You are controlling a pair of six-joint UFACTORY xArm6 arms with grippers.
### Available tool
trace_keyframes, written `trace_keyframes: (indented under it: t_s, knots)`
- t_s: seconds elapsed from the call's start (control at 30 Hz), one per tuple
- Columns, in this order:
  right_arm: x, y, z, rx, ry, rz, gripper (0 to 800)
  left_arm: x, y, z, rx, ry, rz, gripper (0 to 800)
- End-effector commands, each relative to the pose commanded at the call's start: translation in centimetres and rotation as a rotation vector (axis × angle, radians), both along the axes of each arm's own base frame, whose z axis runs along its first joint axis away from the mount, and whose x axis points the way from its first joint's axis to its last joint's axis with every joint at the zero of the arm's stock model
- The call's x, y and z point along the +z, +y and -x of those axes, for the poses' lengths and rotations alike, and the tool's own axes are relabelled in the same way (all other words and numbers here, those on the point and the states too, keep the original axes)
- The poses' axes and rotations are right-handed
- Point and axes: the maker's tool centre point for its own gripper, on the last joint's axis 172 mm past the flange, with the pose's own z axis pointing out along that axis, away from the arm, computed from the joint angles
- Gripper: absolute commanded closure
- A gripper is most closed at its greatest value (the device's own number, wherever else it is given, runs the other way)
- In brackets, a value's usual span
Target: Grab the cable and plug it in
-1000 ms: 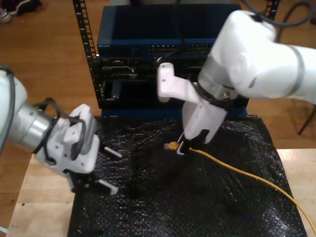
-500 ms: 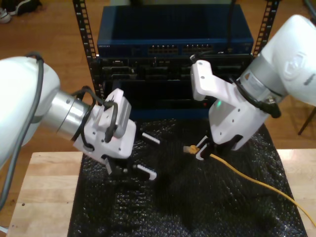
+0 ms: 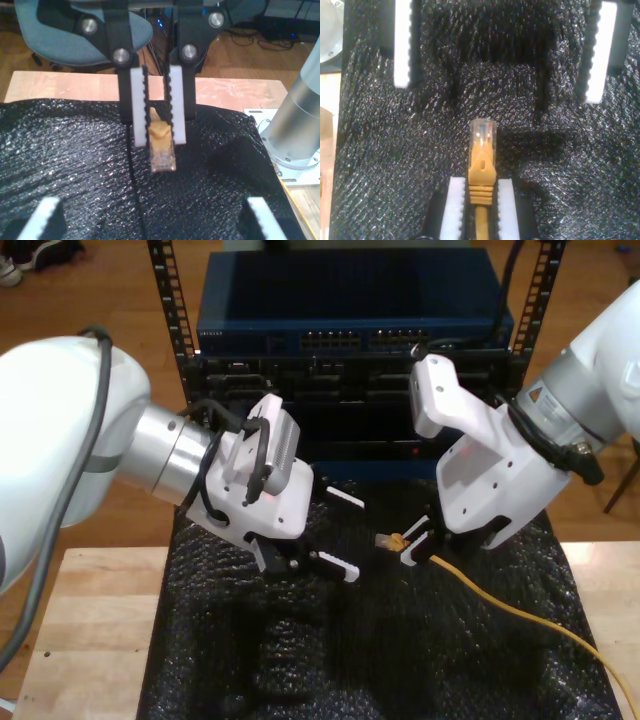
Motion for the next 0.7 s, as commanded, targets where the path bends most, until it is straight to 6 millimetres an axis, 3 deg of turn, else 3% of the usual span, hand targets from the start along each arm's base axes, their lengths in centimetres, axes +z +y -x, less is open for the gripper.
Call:
trace_keyframes:
  t_s: [0.17, 0.47, 0.7]
  knots:
    - [0.4, 0.2, -0.2, -0.006, -0.004, -0.011, 793, 0.3, 0.0, 0.2, -0.007, -0.005, 0.006, 9]
    - [1.7, 0.5, -1.1, -0.028, -0.017, -0.044, 793, 0.4, 0.0, 0.2, -0.008, -0.005, 0.008, 139]
    - [1.8, 1.1, -1.1, -0.033, -0.004, -0.065, 793, 0.5, 0.0, 0.1, -0.014, -0.02, 0.01, 169]
